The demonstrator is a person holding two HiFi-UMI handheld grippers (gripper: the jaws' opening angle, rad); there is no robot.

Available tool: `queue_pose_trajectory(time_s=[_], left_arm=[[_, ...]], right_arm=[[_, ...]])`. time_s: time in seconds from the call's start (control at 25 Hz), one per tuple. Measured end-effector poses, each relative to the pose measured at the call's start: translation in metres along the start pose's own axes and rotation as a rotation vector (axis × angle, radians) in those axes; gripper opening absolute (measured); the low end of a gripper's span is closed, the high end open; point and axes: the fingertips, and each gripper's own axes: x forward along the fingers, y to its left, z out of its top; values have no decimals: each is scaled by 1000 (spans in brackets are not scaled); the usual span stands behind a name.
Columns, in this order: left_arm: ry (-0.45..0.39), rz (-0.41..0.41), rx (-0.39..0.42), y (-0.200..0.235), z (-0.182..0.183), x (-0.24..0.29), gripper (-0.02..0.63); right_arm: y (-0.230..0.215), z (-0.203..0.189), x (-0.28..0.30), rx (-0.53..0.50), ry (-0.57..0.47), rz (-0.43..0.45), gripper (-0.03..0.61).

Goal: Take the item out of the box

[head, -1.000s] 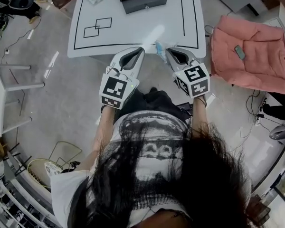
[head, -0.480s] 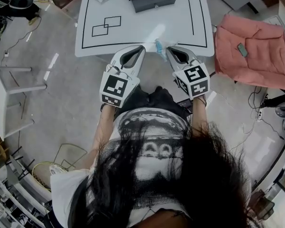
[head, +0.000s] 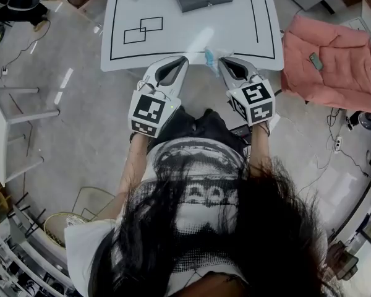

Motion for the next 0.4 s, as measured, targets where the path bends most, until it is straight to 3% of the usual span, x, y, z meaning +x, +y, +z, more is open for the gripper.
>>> queue_pose_trajectory(time_s=[0.4], left_arm=[[-5,-20,10,12,-3,-7,0]], right_arm=[[11,6,12,-5,3,-2,9]])
